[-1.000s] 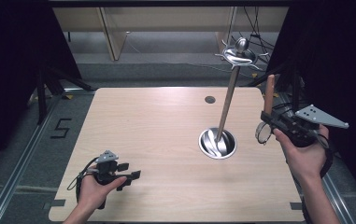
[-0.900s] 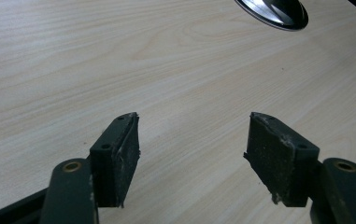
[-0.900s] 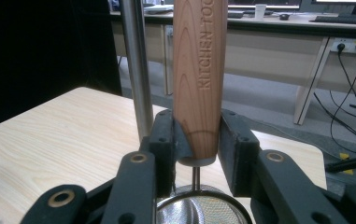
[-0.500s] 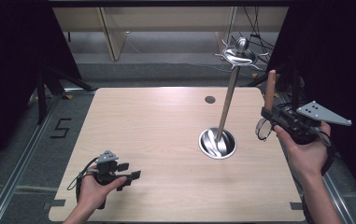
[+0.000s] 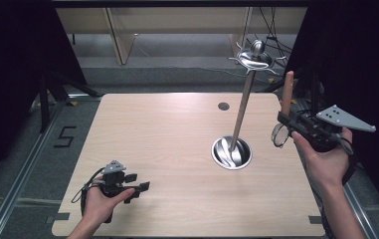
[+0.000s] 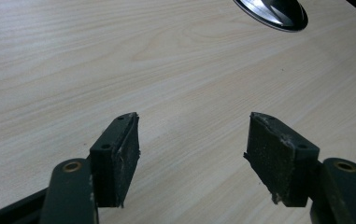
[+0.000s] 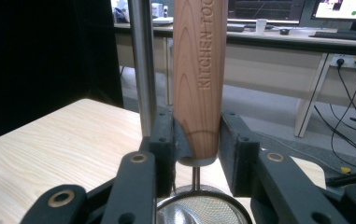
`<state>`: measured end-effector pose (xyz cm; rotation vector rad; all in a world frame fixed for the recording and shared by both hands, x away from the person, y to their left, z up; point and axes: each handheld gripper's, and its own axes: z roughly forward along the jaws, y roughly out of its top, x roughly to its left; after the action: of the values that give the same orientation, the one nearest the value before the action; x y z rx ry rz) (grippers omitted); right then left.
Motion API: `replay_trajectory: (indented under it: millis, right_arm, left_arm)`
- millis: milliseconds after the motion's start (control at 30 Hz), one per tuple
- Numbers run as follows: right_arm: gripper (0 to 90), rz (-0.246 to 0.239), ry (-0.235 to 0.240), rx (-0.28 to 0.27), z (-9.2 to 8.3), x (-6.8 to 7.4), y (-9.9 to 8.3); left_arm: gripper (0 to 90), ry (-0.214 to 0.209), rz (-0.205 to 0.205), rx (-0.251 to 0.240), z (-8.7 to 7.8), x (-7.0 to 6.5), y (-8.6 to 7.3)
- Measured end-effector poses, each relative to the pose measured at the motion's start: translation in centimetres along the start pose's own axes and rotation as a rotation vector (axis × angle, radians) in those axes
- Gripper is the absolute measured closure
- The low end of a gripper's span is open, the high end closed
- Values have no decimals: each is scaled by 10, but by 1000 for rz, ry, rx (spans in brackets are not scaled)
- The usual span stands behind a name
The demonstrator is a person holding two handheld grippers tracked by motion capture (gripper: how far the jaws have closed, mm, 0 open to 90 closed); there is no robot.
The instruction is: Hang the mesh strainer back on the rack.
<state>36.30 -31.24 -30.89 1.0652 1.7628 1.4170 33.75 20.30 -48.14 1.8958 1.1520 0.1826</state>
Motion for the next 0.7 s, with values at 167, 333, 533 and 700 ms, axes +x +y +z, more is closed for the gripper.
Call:
replay_trajectory:
  millis: [167, 333, 533, 700]
  right_arm:
    - [698, 6, -1, -9, 0, 3, 3]
    - [698, -1, 5, -15, 0, 3, 7]
    - [698, -4, 5, -20, 1, 4, 10]
    - [698, 6, 7, -19, 0, 6, 12]
  left_arm:
    - [339, -1, 0, 0, 0, 0, 0]
    - [339, -2, 3, 1, -1, 0, 0]
    - [339, -2, 1, -1, 0, 0, 0]
    - [339, -2, 4, -1, -1, 0, 0]
